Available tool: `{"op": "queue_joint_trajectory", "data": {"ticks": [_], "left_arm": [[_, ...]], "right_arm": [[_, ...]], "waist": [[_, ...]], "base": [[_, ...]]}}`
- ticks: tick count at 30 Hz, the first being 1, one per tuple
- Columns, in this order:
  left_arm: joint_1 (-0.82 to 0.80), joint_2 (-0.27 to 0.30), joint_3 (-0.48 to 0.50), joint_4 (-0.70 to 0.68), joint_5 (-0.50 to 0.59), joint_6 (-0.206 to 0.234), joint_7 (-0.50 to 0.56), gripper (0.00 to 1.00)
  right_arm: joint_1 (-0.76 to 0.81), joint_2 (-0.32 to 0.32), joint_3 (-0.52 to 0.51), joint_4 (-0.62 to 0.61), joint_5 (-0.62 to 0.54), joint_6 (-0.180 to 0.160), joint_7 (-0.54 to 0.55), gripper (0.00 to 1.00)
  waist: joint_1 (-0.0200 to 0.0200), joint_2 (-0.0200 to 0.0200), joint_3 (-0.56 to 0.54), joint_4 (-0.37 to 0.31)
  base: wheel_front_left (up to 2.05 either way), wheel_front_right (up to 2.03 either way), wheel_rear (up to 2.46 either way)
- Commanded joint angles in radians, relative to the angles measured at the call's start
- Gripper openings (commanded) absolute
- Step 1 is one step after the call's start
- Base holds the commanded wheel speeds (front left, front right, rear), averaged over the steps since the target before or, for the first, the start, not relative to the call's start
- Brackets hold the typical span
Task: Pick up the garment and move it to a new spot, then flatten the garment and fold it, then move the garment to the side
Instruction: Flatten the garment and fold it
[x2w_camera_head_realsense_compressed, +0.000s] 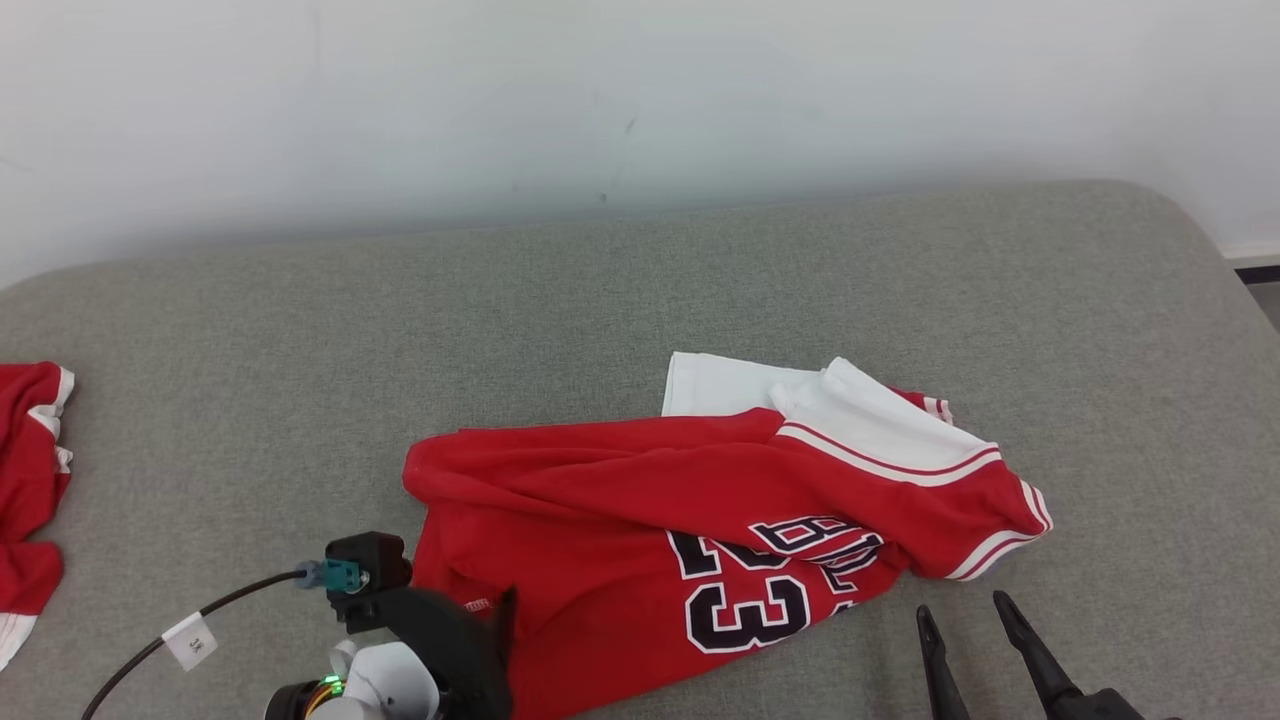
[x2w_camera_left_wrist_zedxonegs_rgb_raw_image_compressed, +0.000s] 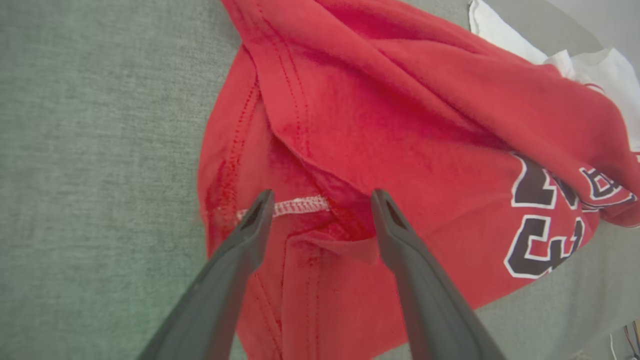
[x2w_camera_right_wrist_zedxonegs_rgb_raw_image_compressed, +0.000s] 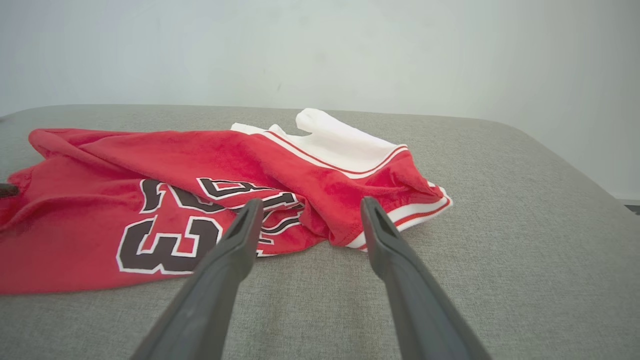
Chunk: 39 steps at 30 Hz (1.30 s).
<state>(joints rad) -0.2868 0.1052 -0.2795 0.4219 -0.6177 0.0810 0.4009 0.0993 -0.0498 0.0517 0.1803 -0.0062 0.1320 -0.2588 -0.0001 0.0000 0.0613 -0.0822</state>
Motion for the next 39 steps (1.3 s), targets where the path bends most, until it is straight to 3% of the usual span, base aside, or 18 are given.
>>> {"op": "queue_joint_trajectory", "data": {"ticks": [1,10,19,20,21,23,30,39], "left_arm": [[0.020,0.008,-0.005,-0.022,-0.002,0.007,0.020,1.00],[0.037,0.028,-0.022,-0.098,0.011,0.017,0.044,1.00],[0.000,0.020,-0.038,-0.083,0.013,0.020,0.049,0.99],[-0.002,0.019,-0.040,-0.080,0.013,0.019,0.053,0.84],[-0.004,0.019,-0.041,-0.077,0.012,0.018,0.053,0.50],[-0.006,0.019,-0.045,-0.078,0.011,0.011,0.049,0.00],[0.035,0.034,-0.026,-0.122,0.000,0.015,0.015,0.00],[0.187,0.057,-0.007,-0.283,-0.027,0.035,-0.008,0.00]], "right_arm": [[-0.002,-0.001,-0.002,0.001,0.005,-0.003,-0.002,1.00],[-0.007,-0.001,0.001,0.002,0.014,-0.003,-0.003,1.00],[-0.017,-0.001,0.005,0.007,0.017,-0.003,-0.005,1.00],[-0.019,-0.001,0.006,0.009,0.018,-0.003,-0.005,1.00],[-0.020,-0.001,0.006,0.009,0.018,-0.003,-0.005,1.00],[-0.020,-0.001,0.006,0.010,0.021,-0.003,-0.005,1.00],[-0.010,-0.001,-0.002,0.012,0.027,-0.003,-0.006,1.00],[-0.001,-0.001,-0.012,0.009,0.028,-0.003,-0.007,1.00]], "waist": [[0.0001,0.0000,0.002,-0.001],[0.0001,0.0000,0.010,0.003],[0.0001,0.0000,0.020,0.006],[0.0001,0.0000,0.021,0.005],[0.0001,0.0000,0.021,0.004],[0.0001,0.0000,0.022,0.003],[0.0001,0.0000,0.022,0.009],[0.0001,0.0000,0.024,0.042]], "base": [[0.00,0.00,0.00],[0.00,0.00,0.00],[0.00,0.00,0.00],[0.00,0.00,0.00],[0.00,0.00,0.00],[0.00,0.00,0.00],[0.00,0.00,0.00],[0.00,0.00,0.00]]}}
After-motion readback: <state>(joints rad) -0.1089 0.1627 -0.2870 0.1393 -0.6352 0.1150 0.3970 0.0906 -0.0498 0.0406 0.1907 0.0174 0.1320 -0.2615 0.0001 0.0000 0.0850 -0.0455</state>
